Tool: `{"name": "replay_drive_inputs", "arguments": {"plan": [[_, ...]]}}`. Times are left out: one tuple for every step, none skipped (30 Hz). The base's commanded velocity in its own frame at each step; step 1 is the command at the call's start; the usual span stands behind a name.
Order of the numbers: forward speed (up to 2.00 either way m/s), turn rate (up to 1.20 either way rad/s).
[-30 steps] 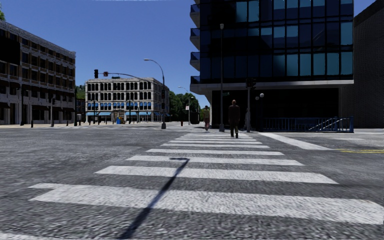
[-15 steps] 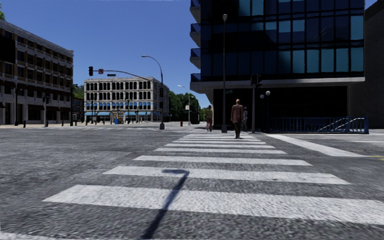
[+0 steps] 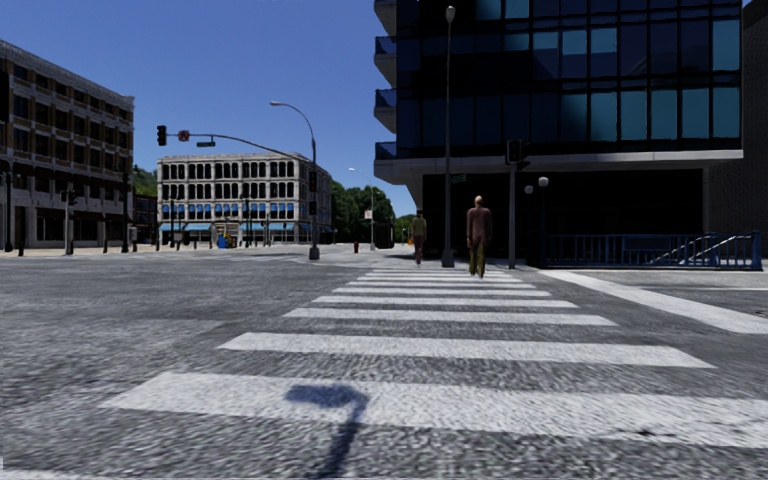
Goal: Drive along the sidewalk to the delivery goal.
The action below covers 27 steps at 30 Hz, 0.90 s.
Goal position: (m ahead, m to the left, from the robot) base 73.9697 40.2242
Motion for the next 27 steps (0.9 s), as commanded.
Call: {"name": "replay_drive_inputs", "arguments": {"plan": [[2.0, 0.0], [2.0, 0.0], [2.0, 0.0], [2.0, 0.0], [2.0, 0.0], [2.0, 0.0], [2.0, 0.0], [2.0, 0.0], [2.0, 0.0], [2.0, 0.0], [2.0, 0.0], [2.0, 0.0], [2.0, 0.0], [2.0, 0.0], [2.0, 0.0], [2.0, 0.0], [2.0, 0.0], [2.0, 0.0], [2.0, 0.0], [2.0, 0.0], [2.0, -0.08], [2.0, -0.18], [2.0, -0.25], [2.0, -0.25], [2.0, -0.28], [2.0, -0.3], [2.0, -0.3]]}}
